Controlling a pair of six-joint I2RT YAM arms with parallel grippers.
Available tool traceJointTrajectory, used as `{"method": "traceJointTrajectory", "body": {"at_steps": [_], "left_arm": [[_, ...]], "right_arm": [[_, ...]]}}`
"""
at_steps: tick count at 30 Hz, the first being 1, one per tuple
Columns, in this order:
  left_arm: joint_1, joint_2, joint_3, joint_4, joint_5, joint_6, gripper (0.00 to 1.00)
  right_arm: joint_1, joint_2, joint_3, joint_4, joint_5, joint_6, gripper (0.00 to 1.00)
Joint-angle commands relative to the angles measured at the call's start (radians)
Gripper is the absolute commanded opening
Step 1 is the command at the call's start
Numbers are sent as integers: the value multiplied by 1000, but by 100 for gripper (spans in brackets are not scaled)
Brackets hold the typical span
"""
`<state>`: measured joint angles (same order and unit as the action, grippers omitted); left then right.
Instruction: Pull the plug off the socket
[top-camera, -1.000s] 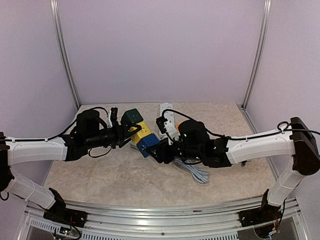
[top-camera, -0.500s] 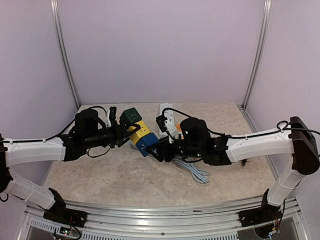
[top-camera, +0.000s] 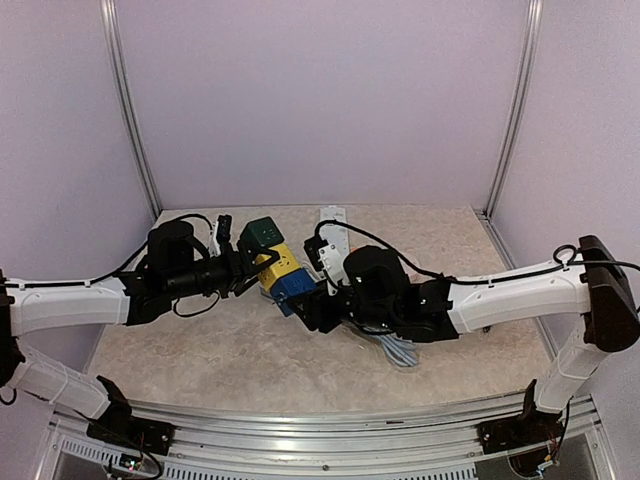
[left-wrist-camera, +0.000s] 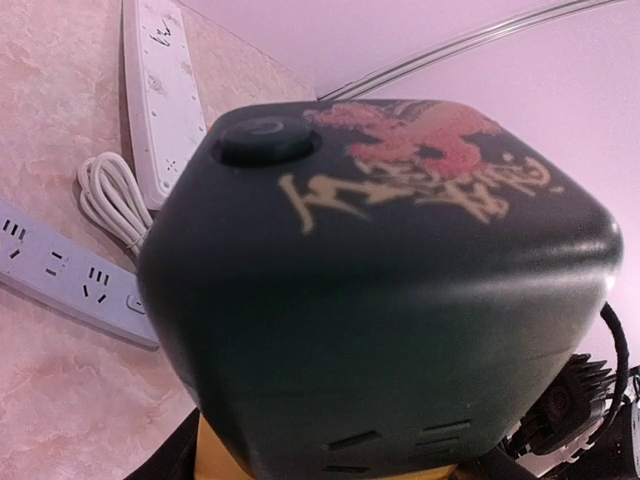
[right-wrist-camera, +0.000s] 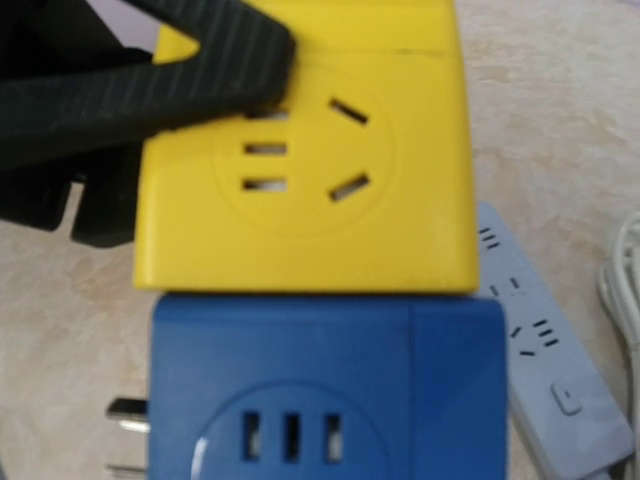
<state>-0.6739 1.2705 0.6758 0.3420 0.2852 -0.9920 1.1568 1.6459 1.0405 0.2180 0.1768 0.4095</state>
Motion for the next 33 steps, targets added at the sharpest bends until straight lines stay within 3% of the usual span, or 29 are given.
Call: {"method": "traceJointTrajectory", "body": {"at_steps": [1,10,28,33], "left_arm": [[5,-5,-11,31,-15,-9,37],[10,-7,-13,29,1,1,37],[20,-31,-22,39,54,58,37],[20,-28,-22,43,53,56,37]], "right_arm": [[68,26,94,7,113,-50,0],[66,7,90,23,89,-57,0],[4,-39,-33,291,-329,-66,0],[3,-35,-36,300,-335,-64,0]]}}
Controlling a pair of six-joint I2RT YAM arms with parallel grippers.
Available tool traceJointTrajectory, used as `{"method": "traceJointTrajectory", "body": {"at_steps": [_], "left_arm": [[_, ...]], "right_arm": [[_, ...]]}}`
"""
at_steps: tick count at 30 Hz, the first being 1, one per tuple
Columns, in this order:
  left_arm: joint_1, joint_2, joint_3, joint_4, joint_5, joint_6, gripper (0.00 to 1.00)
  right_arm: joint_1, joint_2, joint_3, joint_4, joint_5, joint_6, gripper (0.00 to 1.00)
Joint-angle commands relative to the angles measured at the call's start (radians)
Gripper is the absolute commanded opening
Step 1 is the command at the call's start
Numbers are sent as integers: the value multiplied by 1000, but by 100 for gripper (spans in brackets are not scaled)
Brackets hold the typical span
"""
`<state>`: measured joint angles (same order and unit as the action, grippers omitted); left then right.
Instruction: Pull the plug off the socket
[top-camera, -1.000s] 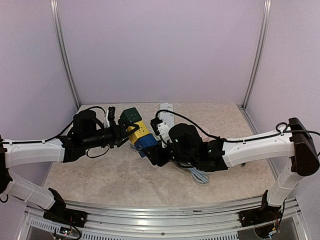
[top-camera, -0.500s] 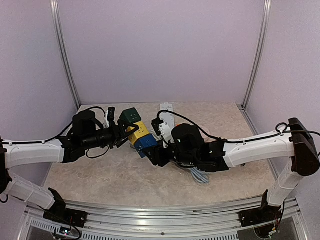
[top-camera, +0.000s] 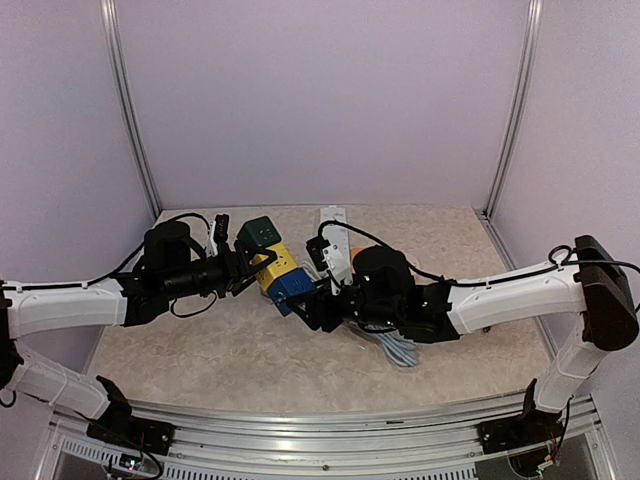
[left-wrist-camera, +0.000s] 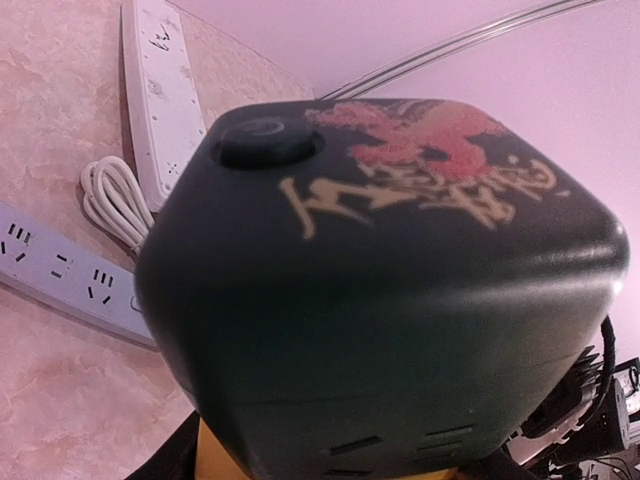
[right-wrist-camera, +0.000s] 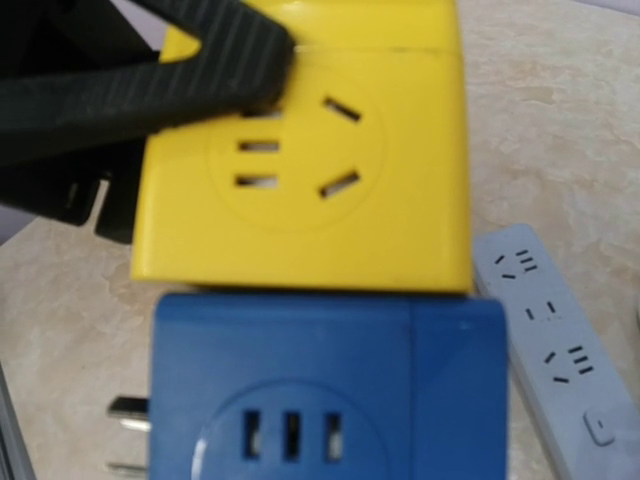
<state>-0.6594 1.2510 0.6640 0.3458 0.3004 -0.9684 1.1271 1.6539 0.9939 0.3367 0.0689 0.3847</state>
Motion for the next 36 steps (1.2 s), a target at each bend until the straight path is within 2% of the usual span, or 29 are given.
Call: {"method": "traceJointTrajectory", "body": {"at_steps": [1,7,14,17,20,27,36], "left_arm": [[6,-9,-11,39,35,29,37],[15,-16,-24,25,-4,0,36],[24,-15,-32,29,-1,-17,36],[24,-19,-34,20,-18,-23,36],[24,-28,-44,18,-35,-31,36],[30,-33,-46,15,-30,-30,36],[54,-34,-37,13,30,7,36]], "right_arm": [[33,-41,12,173,-210,-36,0],[46,-36,36,80,-66,-11,0],[110,-12,104,-33,106,-78,0],[119,7,141,-110,216,-19,0],[120,15,155,-133,264,38,0],[121,29,172,-128,279,64,0],[121,-20,112,4,103,-98,0]]}}
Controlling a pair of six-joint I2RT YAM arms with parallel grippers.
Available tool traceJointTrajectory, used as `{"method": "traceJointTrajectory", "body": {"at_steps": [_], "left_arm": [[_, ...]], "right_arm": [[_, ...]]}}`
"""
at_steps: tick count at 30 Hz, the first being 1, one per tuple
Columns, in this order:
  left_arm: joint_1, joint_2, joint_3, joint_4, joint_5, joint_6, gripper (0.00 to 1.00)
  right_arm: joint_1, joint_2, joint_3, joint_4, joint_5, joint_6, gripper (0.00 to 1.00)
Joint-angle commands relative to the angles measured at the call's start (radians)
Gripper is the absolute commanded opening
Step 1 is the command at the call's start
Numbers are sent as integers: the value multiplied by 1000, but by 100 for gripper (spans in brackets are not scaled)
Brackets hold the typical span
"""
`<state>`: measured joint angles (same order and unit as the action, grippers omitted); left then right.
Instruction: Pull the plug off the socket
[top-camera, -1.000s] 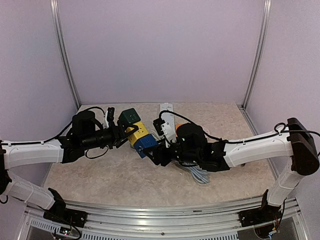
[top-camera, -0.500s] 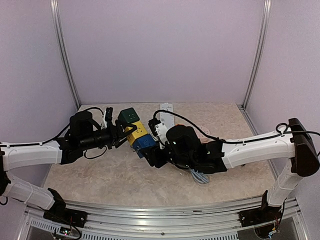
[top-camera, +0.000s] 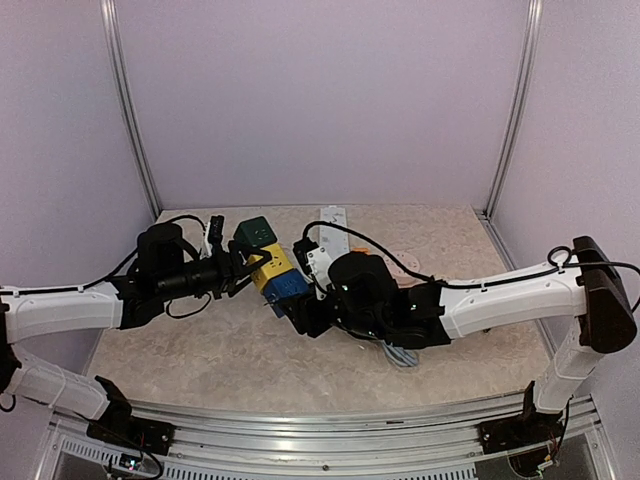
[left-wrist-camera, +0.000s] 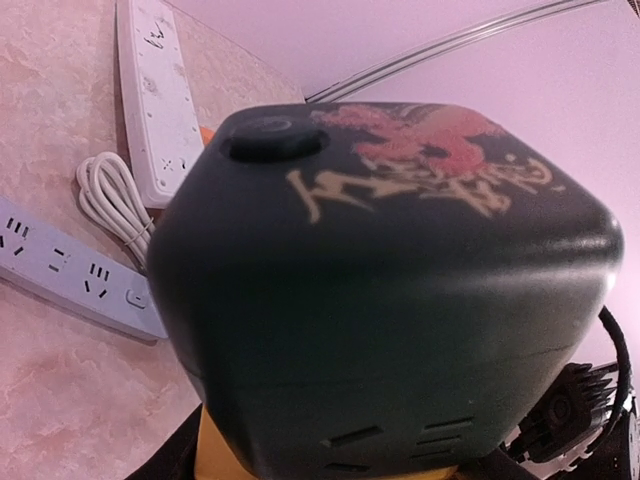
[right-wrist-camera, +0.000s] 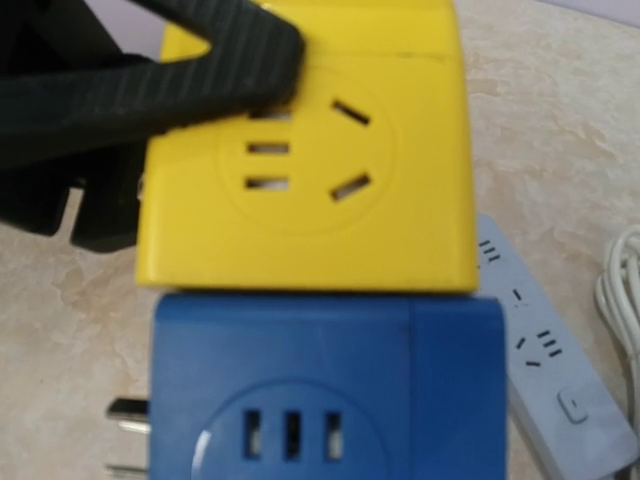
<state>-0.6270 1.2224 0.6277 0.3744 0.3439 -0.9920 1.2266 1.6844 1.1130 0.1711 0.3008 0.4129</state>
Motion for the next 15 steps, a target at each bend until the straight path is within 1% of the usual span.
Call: {"method": "traceJointTrajectory", "body": {"at_steps": [1,9,12,15], "left_arm": [[25,-7,0,-17,-5,40,36],[36,-36,8,-43,22,83,36],[38,-45,10,-48,27,88,36],[39,-49,10,-51,27,89,36]], "right_arm": [[22,-58,-17,188,-155,-139,0],[20,-72,-51,290,-368,-179,0],[19,-73,-61,320,-417,-181,0],[20,-74,-63,325,-426,-183,0]]}}
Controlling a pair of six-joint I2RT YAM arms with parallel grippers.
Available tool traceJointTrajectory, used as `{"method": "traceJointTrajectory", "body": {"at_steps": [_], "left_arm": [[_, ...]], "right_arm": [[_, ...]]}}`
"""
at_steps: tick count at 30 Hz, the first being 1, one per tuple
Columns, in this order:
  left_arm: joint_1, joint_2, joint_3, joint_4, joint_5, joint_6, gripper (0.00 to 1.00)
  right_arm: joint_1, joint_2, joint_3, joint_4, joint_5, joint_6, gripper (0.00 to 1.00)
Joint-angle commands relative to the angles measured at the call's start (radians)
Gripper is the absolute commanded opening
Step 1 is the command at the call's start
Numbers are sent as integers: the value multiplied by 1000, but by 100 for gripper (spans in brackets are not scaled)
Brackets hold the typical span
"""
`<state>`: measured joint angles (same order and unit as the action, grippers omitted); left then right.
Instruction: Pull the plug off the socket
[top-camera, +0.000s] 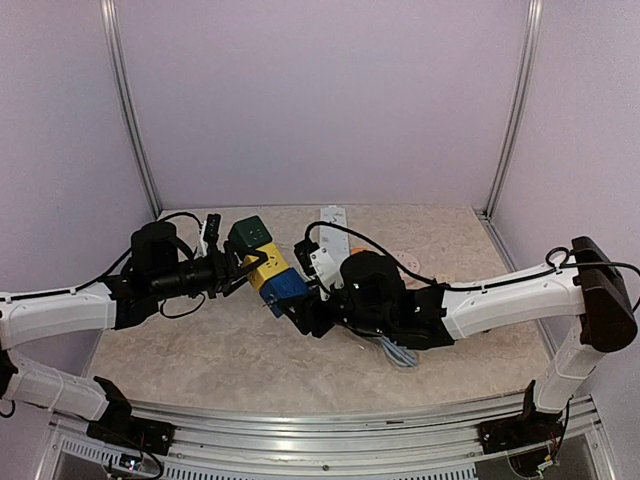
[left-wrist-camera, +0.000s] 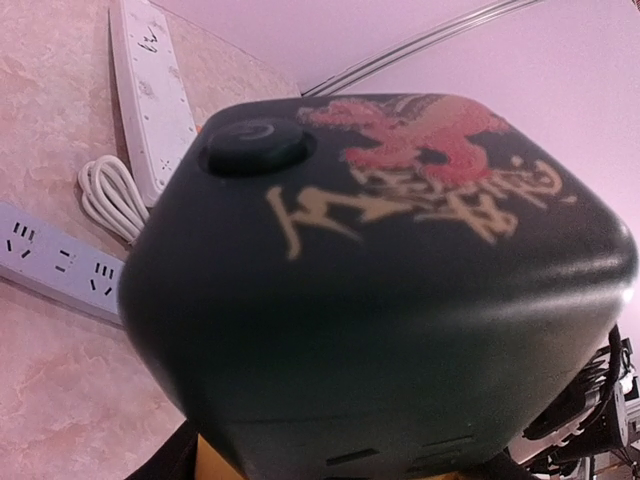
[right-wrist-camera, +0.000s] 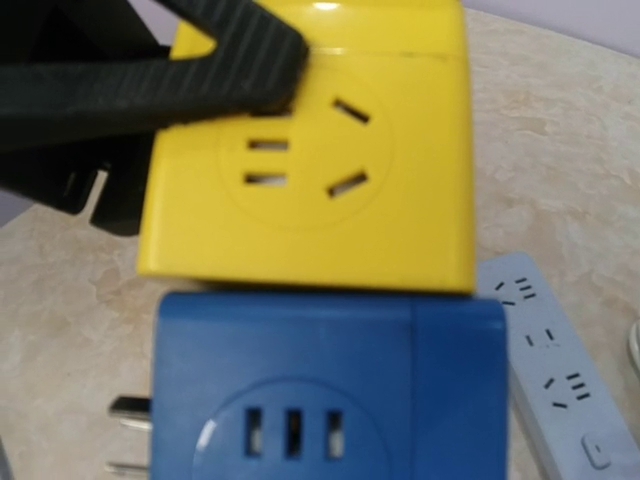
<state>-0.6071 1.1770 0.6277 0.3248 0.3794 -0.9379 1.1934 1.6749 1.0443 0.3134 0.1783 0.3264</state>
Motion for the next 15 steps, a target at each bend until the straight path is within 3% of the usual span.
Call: {"method": "traceJointTrajectory", "body": {"at_steps": [1,15], "left_arm": [[19,-5,9,-2,-9,32,36],[14,-73,-36,-7,-129,0,36]], "right_arm": [[53,-66,5,180,-301,-96,0],[45,-38,61,-35,96,122,0]]}}
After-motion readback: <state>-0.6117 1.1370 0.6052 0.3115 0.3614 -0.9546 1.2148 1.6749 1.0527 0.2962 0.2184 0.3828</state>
